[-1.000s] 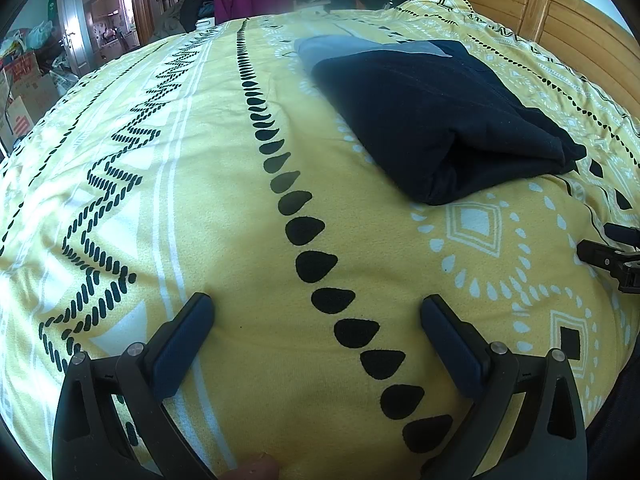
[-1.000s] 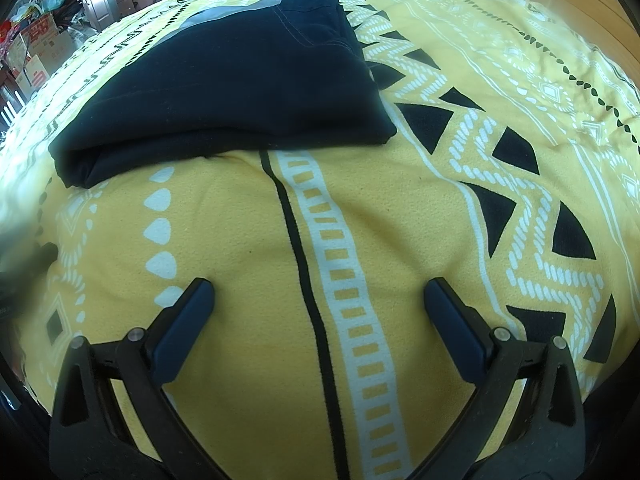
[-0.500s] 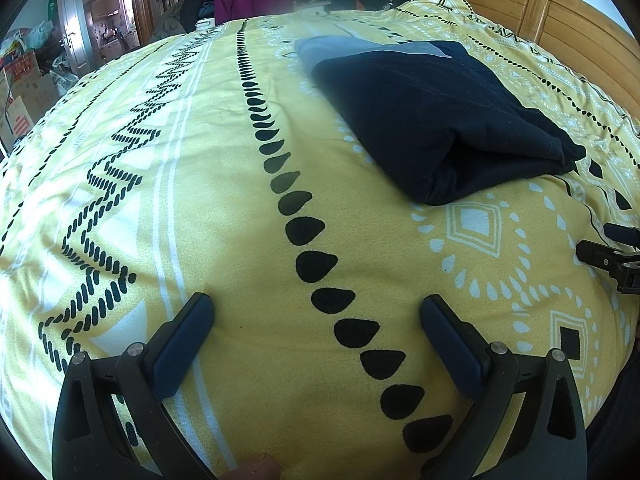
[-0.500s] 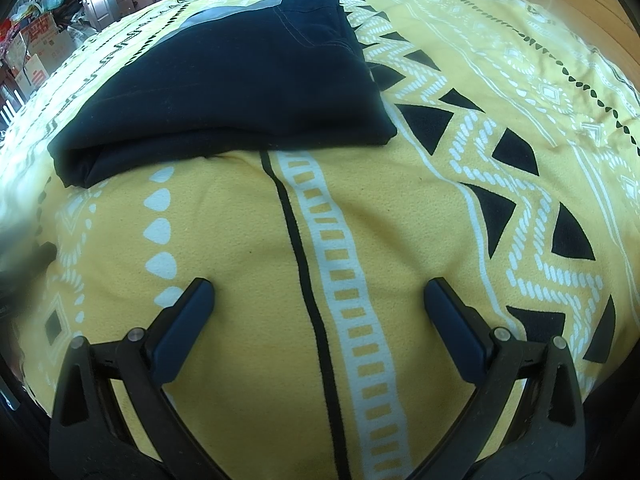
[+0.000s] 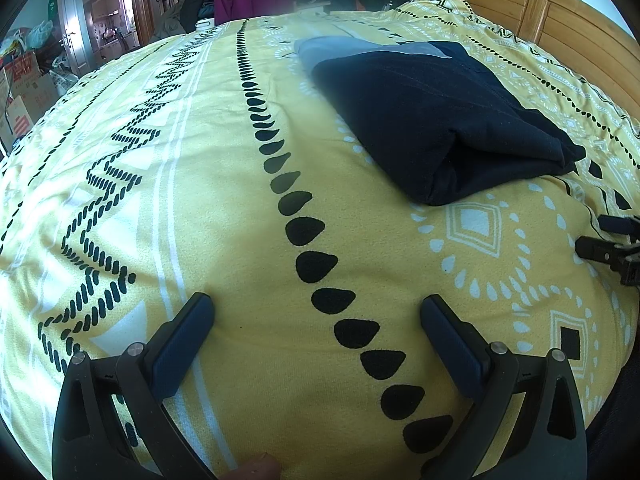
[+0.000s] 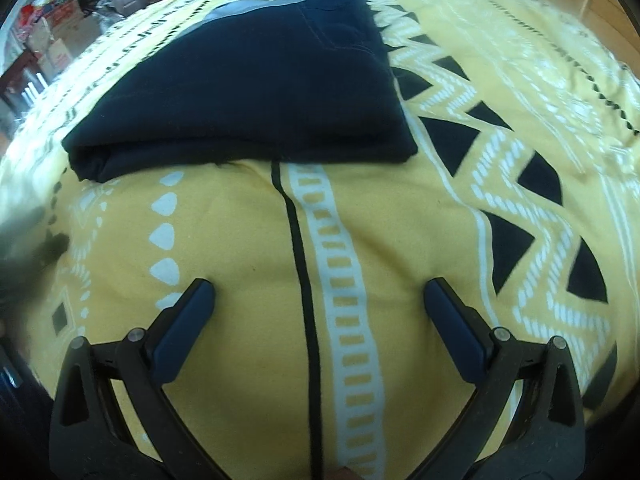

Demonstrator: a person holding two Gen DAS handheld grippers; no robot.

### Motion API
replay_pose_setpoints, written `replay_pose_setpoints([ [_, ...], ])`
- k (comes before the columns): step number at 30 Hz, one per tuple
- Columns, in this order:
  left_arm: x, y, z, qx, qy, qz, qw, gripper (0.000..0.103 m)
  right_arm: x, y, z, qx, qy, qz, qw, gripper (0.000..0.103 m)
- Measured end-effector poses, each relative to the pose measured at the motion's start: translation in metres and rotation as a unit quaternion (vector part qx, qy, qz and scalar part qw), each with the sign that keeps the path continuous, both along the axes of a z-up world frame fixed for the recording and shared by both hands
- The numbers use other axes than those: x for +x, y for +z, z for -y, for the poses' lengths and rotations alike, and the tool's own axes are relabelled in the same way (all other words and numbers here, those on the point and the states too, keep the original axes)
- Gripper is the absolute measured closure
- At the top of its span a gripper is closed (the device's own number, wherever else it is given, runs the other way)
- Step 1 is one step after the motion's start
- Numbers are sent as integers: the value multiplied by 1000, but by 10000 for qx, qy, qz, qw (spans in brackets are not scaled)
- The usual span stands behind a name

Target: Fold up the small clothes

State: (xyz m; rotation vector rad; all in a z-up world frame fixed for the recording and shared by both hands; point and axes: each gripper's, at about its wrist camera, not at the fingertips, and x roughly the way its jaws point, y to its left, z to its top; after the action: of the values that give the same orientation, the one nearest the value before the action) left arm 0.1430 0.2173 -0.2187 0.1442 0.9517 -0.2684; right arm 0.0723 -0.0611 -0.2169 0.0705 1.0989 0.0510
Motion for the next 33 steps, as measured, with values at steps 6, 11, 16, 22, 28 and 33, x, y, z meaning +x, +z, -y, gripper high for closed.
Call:
replay_pose_setpoints([
  [6, -1, 0, 0, -4, 2, 2, 10000, 0, -8, -2, -5, -67, 1, 142, 9999, 0],
  [11, -1, 1, 0, -6, 2, 7, 10000, 0, -7, -2, -6, -99, 11, 119, 9999, 0],
  [16, -1, 1, 0, -10, 1, 17, 10000, 0, -9, -3, -6, -95, 8, 110, 9999, 0],
  [22, 0, 1, -1, -14, 7, 9, 10000, 0, -9, -3, -6, -96, 8, 109, 9999, 0],
  [28, -2, 1, -1, -6, 11, 22, 10000, 0, -9, -3, -6, -97, 6, 109, 9999, 0],
  [33, -2, 1, -1, -6, 6, 22, 10000, 0, -9, -3, -6, -97, 5, 109, 9999, 0],
])
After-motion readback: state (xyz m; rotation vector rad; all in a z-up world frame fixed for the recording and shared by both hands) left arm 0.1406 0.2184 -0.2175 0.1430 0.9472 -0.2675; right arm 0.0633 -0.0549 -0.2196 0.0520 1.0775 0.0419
